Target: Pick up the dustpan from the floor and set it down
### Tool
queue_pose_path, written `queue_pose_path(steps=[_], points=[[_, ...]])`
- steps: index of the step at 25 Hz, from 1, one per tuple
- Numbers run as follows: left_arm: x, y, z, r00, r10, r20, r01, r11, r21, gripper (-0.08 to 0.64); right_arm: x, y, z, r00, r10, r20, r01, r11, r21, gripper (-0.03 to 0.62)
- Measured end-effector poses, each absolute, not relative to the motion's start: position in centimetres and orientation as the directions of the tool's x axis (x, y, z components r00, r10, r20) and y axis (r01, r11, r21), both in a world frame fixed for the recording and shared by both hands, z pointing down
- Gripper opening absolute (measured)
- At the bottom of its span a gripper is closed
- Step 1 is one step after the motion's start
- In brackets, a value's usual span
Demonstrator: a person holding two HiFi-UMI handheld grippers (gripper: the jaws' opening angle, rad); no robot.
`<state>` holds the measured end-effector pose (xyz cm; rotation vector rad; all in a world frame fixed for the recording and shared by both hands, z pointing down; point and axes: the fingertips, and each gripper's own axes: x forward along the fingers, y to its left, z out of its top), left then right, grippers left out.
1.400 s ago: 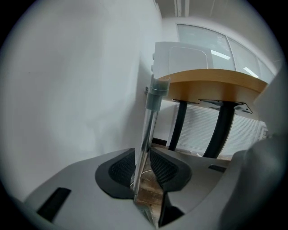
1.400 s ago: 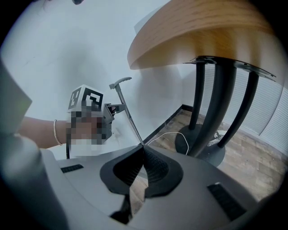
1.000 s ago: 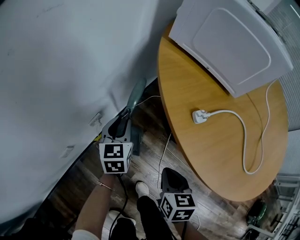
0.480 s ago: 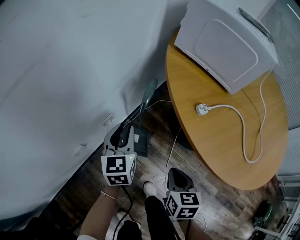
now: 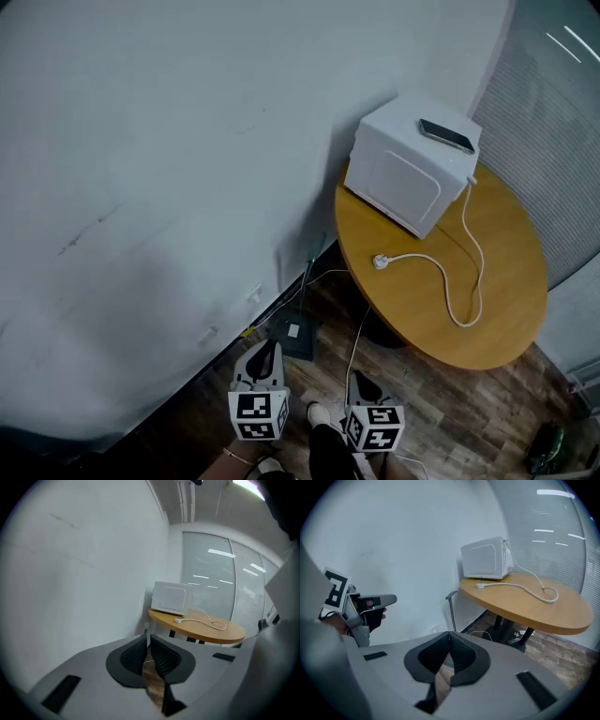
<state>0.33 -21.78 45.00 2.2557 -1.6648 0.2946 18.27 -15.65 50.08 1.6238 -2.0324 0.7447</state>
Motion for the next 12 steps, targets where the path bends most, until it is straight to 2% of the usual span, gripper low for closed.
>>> queue_pose_path(steps=[5, 9, 12], points=[[-1.1, -16.6, 39.0, 0.281, -0.901, 0.331, -0.96, -0.265, 0.092, 0.018, 17.2, -13.1, 43.5, -0.22, -0.81, 0.543, -0.975, 0.172, -0.138, 0.032], [-1.2, -12.8, 33.8, 0.36, -0.887, 0.29, -0.933, -0.334, 0.134, 0.017, 16.6, -10.0, 38.4, -0.228, -0.847, 0.481, -0.973, 0.186, -0.134, 0.032], [-2.2, -10.9, 30.6, 0.356, -0.894, 0.271, -0.933, -0.324, 0.158, 0.017, 16.4, -8.1, 36.0, -0.227, -0.857, 0.464, -0.973, 0.183, -0.138, 0.032]])
